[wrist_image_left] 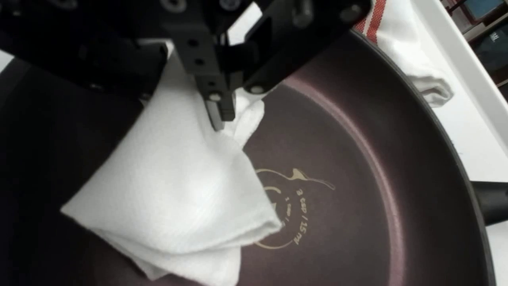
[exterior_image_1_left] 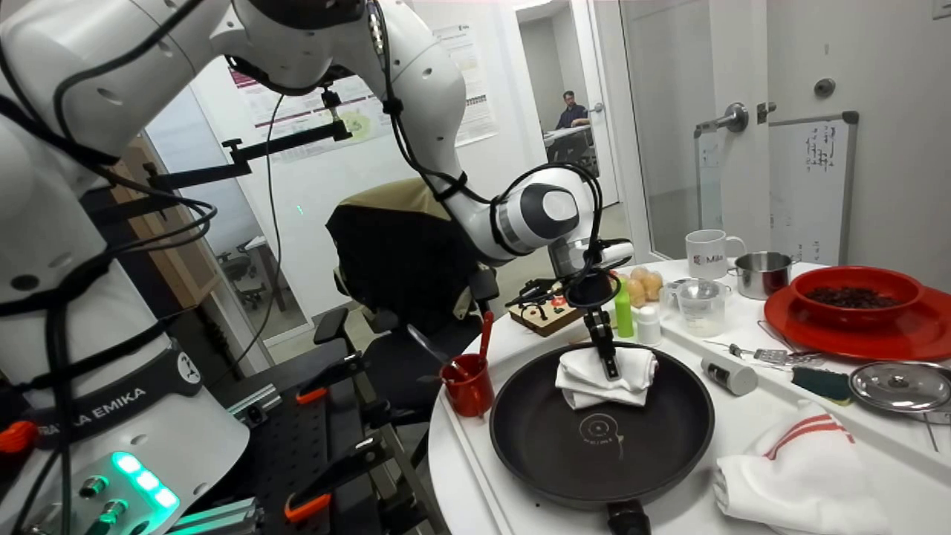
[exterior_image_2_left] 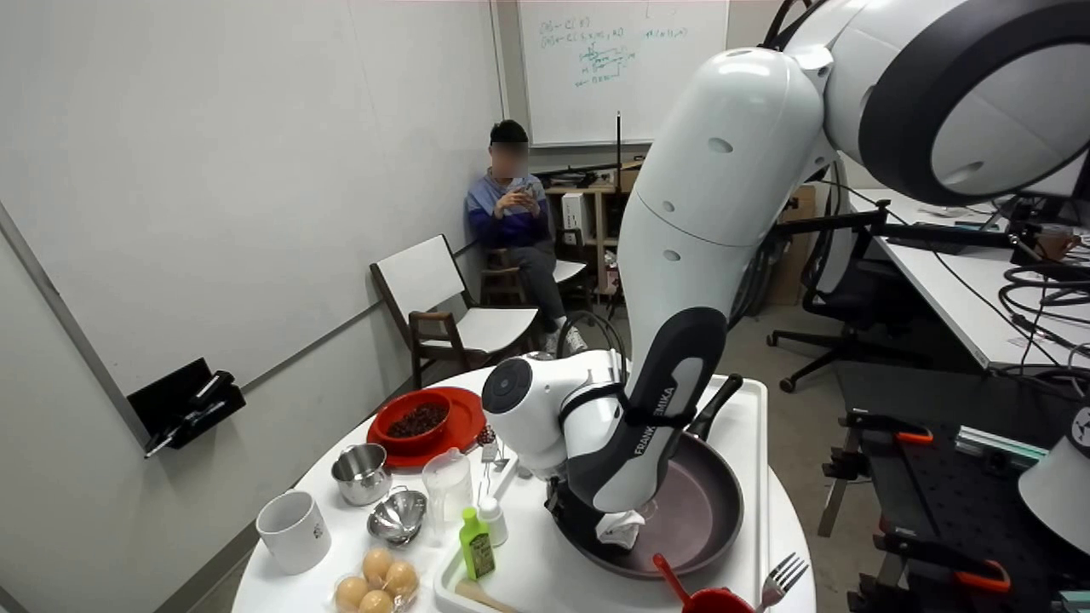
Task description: Wipe the pan with the white cloth
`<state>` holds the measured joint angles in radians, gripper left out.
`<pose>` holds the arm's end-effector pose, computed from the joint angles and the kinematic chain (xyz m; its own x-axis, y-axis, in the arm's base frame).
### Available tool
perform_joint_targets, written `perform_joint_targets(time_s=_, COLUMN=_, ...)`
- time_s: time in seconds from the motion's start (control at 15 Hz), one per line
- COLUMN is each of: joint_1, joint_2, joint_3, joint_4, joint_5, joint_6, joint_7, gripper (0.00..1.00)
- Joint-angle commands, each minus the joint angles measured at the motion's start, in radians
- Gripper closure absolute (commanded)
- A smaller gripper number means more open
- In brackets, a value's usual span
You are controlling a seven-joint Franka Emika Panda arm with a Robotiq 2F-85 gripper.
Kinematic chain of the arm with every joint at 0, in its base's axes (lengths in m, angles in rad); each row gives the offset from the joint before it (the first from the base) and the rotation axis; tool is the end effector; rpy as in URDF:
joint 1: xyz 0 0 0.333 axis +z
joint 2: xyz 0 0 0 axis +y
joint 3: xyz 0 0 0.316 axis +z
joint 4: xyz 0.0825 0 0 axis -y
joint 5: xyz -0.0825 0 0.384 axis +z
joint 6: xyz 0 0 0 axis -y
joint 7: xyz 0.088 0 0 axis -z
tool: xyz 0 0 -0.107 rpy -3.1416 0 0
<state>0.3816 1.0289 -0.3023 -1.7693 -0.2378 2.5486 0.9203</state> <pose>0.5911 0.0438 -0.0110 0.8771 -0.4711 0.0939 -0.4639 -0.7801 0.4199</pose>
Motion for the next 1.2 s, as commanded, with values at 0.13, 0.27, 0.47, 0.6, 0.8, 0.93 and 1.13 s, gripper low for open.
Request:
perform_joint_targets(time_s=0.13, joint_1=-0.103, joint_2=-0.010, joint_3=0.102, joint_4=0.009, joint_5=0.024, joint_6=0.016, joint_7=-0.175, gripper=0.91)
perform_joint_targets(time_s=0.27, joint_1=-0.172, joint_2=-0.011, joint_3=0.169, joint_4=0.013, joint_5=0.052, joint_6=0.010, joint_7=-0.299, gripper=0.91)
perform_joint_targets(time_s=0.47, joint_1=-0.254, joint_2=-0.018, joint_3=0.239, joint_4=0.021, joint_5=0.113, joint_6=-0.014, joint_7=-0.469, gripper=0.91)
perform_joint_targets(time_s=0.6, joint_1=-0.286, joint_2=-0.025, joint_3=0.264, joint_4=0.020, joint_5=0.154, joint_6=-0.029, joint_7=-0.556, gripper=0.91)
perform_joint_targets(time_s=0.8, joint_1=-0.316, joint_2=-0.044, joint_3=0.295, joint_4=-0.004, joint_5=0.183, joint_6=-0.042, joint_7=-0.660, gripper=0.91)
perform_joint_targets(time_s=0.93, joint_1=-0.315, joint_2=-0.058, joint_3=0.301, joint_4=-0.039, joint_5=0.172, joint_6=-0.034, joint_7=-0.713, gripper=0.91)
perform_joint_targets(time_s=1.13, joint_1=-0.298, joint_2=-0.072, joint_3=0.291, joint_4=-0.084, joint_5=0.149, joint_6=-0.022, joint_7=-0.763, gripper=0.91)
